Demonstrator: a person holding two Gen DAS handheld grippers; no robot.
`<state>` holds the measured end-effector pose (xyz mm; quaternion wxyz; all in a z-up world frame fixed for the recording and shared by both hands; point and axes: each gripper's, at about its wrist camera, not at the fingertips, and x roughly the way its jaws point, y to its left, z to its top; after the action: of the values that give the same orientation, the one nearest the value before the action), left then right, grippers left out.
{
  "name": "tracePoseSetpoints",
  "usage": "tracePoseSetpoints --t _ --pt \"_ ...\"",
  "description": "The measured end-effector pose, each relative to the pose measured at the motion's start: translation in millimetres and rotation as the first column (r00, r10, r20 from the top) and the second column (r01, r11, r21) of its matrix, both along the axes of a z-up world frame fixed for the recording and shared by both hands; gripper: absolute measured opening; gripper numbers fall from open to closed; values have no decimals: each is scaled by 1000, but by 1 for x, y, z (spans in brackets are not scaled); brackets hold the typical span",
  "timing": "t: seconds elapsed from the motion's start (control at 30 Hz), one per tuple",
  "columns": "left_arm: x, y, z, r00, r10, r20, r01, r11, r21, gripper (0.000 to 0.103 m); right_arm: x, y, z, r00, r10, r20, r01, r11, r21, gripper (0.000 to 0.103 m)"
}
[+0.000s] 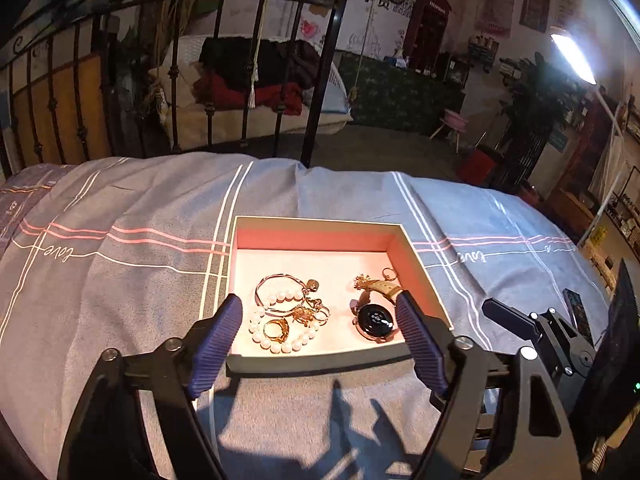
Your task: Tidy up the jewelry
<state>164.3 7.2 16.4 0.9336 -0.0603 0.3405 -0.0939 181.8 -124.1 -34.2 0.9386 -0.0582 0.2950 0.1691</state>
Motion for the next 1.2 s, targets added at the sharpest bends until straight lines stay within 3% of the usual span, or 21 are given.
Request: tracePoseSetpoints --t 0.03,0.1,0.17,0.33,0.67,1.2 --pt "-15 -1 3 999 -7 34 7 1000 12 87 -10 -2 2 999 -10 33 10 1000 0 97" --pt "-41 -5 5 995 -11 100 5 998 57 94 -28 -4 9 995 -31 98 31 1000 -2 97" --pt "-61 -9 3 988 -8 157 -8 995 103 94 -45 -7 15 986 -51 158 52 999 4 97" --pt "-91 -8 3 970 27 242 -44 997 67 96 -70 -12 28 966 -83 243 77 997 31 97" --pt "-97 4 17 957 88 275 -107 993 54 96 -82 -21 36 962 -118 248 108 993 52 97" --pt "-89 10 5 962 105 253 -135 985 104 96 -87 -37 43 958 -142 248 124 989 85 97"
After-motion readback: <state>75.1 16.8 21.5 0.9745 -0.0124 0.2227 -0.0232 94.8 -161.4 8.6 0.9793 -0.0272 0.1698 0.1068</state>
